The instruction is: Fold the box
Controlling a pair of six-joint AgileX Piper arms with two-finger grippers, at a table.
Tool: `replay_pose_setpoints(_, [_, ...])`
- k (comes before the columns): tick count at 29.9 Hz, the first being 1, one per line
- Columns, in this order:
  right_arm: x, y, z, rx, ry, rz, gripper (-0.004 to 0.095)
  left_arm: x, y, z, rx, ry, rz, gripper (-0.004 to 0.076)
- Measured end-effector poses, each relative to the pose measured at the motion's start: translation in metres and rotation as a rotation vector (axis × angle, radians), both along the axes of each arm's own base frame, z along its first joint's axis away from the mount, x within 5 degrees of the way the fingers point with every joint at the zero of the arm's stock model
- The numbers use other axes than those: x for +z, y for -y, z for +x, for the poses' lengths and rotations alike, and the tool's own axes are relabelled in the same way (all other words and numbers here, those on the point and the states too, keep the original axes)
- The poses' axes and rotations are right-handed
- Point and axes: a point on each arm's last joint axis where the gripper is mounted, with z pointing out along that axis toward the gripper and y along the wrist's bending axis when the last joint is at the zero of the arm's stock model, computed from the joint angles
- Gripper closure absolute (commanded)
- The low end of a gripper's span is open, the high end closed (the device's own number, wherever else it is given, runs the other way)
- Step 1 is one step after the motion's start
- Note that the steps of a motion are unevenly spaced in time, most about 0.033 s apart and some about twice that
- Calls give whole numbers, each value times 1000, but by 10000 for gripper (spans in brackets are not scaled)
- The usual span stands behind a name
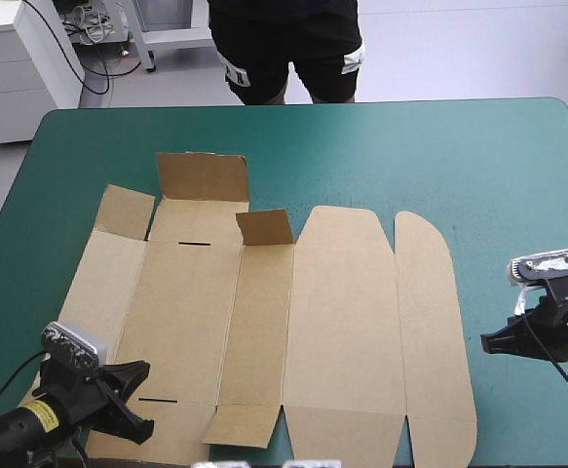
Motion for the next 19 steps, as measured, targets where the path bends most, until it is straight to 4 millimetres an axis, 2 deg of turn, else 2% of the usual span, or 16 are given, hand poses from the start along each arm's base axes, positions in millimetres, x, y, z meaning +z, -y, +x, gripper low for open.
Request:
replay_pose_setpoints(3, [0, 0, 0, -1, 5, 1, 767, 11, 5, 12, 5, -8, 2, 732])
replay_pose_setpoints(9, [0, 0, 1, -2, 8, 1, 817, 25, 19, 49, 18, -57, 20, 731])
replay_pose_setpoints(16, [0, 0, 1, -3, 8, 2, 819, 31, 36, 101, 70, -132, 40, 731])
replay_pose_setpoints(19, [0, 0, 1, -3, 7, 2, 821, 36, 34, 128, 135, -140, 37, 731])
